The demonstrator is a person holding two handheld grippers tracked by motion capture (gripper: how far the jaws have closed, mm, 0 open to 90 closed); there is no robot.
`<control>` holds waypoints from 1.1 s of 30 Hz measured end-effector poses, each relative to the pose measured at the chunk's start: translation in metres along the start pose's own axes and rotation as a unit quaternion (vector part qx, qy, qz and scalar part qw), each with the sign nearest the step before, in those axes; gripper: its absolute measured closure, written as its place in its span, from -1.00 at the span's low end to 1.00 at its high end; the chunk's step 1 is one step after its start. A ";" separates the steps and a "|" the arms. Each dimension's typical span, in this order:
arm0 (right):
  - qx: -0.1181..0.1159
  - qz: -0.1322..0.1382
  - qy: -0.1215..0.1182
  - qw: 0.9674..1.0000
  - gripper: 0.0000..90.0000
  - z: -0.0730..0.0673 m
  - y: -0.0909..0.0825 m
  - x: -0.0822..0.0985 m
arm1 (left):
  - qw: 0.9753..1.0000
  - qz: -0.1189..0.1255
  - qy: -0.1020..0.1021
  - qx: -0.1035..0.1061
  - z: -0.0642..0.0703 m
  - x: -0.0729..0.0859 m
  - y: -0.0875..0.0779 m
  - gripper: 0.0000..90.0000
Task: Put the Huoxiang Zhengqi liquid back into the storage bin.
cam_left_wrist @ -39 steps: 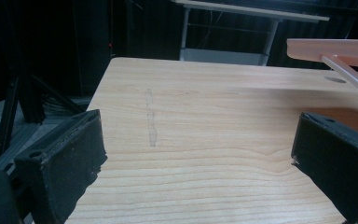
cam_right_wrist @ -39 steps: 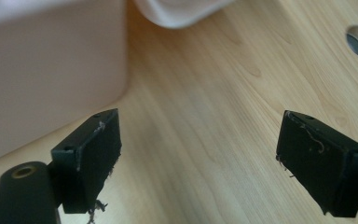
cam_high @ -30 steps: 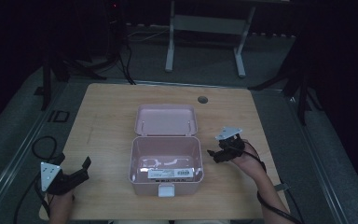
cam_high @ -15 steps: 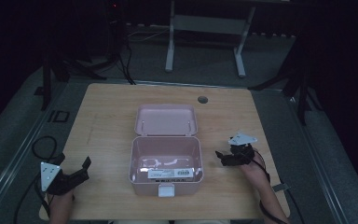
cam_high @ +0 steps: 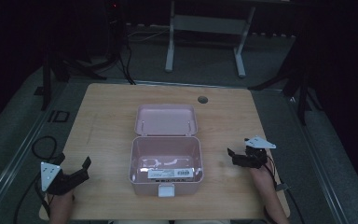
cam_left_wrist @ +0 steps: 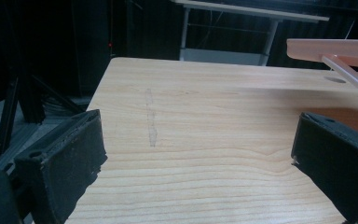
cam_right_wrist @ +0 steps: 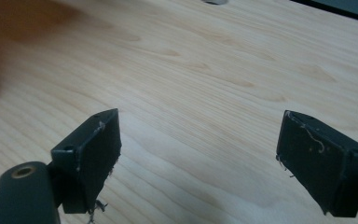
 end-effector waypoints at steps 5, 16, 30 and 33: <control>0.018 0.016 0.025 0.999 -0.70 0.009 -0.006 0.007 | 1.000 0.000 0.001 0.000 0.000 0.000 0.000 -0.94; 0.035 0.031 0.064 0.997 -0.71 0.022 -0.017 0.019 | 1.000 0.000 0.001 0.000 0.000 0.000 0.000 -0.94; 0.036 0.033 0.116 0.992 -0.70 0.033 -0.019 0.025 | 1.000 -0.001 0.002 0.000 0.000 0.000 0.000 -0.94; 0.036 0.025 0.108 0.993 -0.70 0.032 -0.017 0.026 | 1.000 -0.001 0.002 0.000 0.000 0.000 0.000 -0.93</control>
Point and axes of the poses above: each handheld gripper's, and its own axes: y roughly forward along the jaws, x roughly out of its underside, z roughly to its right, the point moved 2 cm from there along y, roughly forward along the jaws, and after that the axes turned 7 degrees about y, right-handed, at the moved point
